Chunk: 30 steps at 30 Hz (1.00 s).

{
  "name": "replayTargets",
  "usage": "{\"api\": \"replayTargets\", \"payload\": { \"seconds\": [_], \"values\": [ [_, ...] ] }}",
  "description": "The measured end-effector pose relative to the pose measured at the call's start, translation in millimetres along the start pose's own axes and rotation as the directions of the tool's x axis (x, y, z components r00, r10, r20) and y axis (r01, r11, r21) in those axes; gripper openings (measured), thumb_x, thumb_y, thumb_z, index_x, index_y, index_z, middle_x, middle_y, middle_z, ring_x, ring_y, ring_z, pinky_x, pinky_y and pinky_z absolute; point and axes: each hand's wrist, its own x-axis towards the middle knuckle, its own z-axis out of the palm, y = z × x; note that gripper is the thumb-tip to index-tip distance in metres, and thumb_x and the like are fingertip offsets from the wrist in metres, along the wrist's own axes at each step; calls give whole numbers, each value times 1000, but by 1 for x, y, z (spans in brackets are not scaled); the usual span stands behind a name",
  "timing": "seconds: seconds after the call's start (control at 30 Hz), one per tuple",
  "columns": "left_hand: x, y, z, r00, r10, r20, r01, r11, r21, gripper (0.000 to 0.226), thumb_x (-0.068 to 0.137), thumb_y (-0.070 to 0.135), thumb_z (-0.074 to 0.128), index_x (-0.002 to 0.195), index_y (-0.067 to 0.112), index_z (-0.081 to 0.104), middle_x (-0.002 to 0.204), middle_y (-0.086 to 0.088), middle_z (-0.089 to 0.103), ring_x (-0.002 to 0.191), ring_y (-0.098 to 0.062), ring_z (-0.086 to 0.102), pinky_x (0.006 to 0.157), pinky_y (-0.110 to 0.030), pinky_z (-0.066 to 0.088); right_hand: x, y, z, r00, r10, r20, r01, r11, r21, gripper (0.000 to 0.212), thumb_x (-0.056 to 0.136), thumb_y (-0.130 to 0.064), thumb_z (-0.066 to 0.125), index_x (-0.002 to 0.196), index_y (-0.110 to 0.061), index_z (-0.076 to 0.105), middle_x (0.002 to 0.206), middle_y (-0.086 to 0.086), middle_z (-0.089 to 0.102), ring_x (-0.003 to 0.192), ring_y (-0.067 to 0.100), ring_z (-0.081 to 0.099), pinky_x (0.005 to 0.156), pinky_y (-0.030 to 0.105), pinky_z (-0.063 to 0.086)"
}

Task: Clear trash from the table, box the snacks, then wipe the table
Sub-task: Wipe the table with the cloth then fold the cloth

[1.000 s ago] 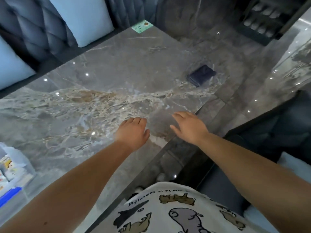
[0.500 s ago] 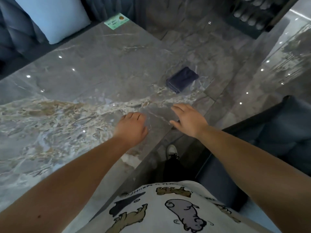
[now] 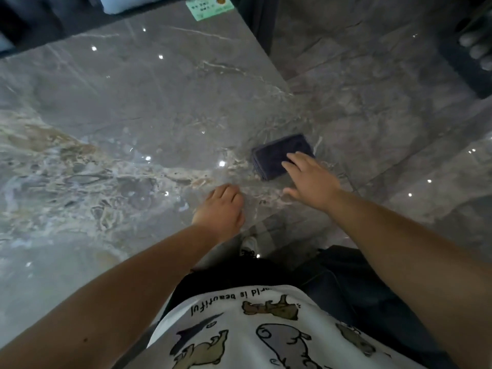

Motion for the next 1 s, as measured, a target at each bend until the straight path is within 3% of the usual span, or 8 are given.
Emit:
{"api": "replayTargets", "payload": {
  "seconds": [0.17, 0.33, 0.4, 0.5, 0.67, 0.8, 0.9, 1.0],
  "values": [
    [17, 16, 22, 996, -83, -36, 82, 996, -24, 57, 95, 38, 38, 143, 6, 37, 155, -17, 27, 144, -35, 17, 117, -47, 6, 33, 19, 2, 992, -122, 9, 122, 989, -78, 85, 83, -56, 55, 146, -12, 20, 155, 14, 14, 143, 30, 7, 114, 47, 11],
    [20, 18, 40, 989, -146, -16, 146, 989, -10, 65, 94, 44, 33, 145, 3, 31, 156, -17, 25, 145, -32, 15, 118, -49, 6, 57, 36, 6, 953, -279, 119, 299, 931, -209, 88, 82, -73, 33, 148, -21, 8, 157, 11, 7, 143, 31, 4, 115, 50, 6],
    [21, 16, 44, 990, -139, -31, 139, 990, -7, 66, 93, 44, 35, 144, 3, 34, 154, -17, 28, 145, -33, 18, 118, -50, 9, 60, 38, 9, 951, -289, 107, 307, 925, -223, 81, 85, -70, 29, 147, -22, 13, 156, 12, 14, 141, 32, 11, 114, 51, 10],
    [19, 15, 47, 989, -133, -65, 132, 991, -11, 65, 92, 45, 37, 142, 3, 38, 153, -17, 32, 144, -33, 21, 118, -50, 12, 57, 33, 15, 961, -275, -18, 263, 936, -235, 66, 91, -60, 34, 143, -20, 29, 146, 15, 36, 128, 35, 35, 103, 51, 28],
    [20, 13, 41, 989, -140, -53, 138, 990, -35, 64, 90, 44, 37, 141, 7, 42, 153, -15, 33, 144, -31, 22, 118, -48, 12, 43, 20, 26, 976, -97, -194, 59, 979, -194, 56, 91, -52, 40, 135, -18, 41, 117, 18, 52, 96, 39, 49, 77, 48, 41],
    [11, 0, 29, 990, -125, -73, 117, 988, -106, 57, 90, 38, 32, 138, 10, 46, 151, -12, 38, 142, -29, 25, 118, -44, 12, 39, -1, 27, 979, 144, -145, -142, 990, 21, 47, 92, -36, 50, 131, -11, 44, 112, 23, 50, 87, 42, 54, 67, 47, 45],
    [-15, -18, 20, 973, -171, -153, 145, 975, -171, 50, 89, 32, 39, 132, 10, 52, 141, -13, 49, 136, -32, 37, 116, -46, 22, 49, -17, 14, 927, 374, 0, -353, 876, 327, 43, 96, -41, 39, 130, -14, 41, 124, 21, 50, 98, 42, 55, 73, 46, 44],
    [-54, -49, 15, 933, -300, -197, 253, 939, -231, 46, 87, 25, 52, 130, 8, 53, 138, -13, 52, 131, -33, 42, 112, -45, 29, 67, -46, -7, 874, 469, 127, -444, 664, 602, 38, 97, -42, 39, 120, -12, 48, 117, 19, 58, 95, 34, 55, 74, 40, 41]
  ]
}}
